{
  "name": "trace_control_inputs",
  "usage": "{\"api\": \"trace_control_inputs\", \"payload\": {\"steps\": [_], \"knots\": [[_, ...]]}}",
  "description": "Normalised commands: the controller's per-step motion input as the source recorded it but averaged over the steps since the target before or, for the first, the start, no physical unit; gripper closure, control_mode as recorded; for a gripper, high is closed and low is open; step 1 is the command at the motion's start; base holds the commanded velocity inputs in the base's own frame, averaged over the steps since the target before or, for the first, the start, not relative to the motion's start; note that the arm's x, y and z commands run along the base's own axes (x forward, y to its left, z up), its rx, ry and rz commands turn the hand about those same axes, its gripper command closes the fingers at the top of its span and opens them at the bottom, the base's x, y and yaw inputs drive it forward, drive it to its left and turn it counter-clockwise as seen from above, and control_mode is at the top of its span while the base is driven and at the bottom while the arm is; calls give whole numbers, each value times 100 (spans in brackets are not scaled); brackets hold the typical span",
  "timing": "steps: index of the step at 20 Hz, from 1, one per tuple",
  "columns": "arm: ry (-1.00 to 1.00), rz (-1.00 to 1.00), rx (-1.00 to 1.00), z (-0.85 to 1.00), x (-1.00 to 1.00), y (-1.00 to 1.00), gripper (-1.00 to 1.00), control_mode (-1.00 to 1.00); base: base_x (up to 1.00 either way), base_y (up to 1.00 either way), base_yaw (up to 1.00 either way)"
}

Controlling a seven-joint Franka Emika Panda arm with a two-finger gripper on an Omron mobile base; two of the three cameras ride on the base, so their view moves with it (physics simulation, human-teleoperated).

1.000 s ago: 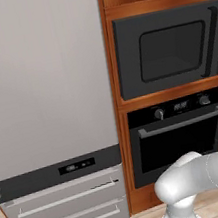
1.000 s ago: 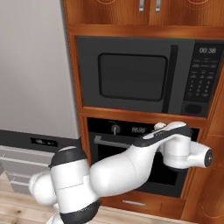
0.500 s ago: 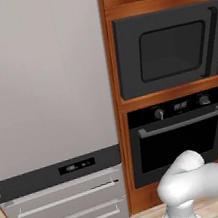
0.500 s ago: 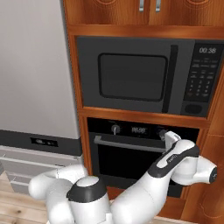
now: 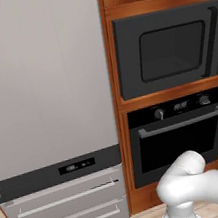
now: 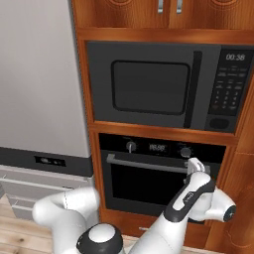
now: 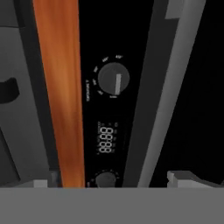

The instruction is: Take the baked cake out of the oven and place it on the plate for cooling. Then close the oven door.

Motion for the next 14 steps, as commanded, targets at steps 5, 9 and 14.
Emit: {"api": "trace_control_inputs", "payload": {"steps": [5, 9, 14], "knots": [[-1, -22, 1, -26, 25, 36, -100, -100, 0, 0, 0], [-5, -12, 10, -25, 37, 17, -100, -100, 0, 0, 0], [-5, -7, 13, -27, 36, 4, -100, -100, 0, 0, 0]]}}
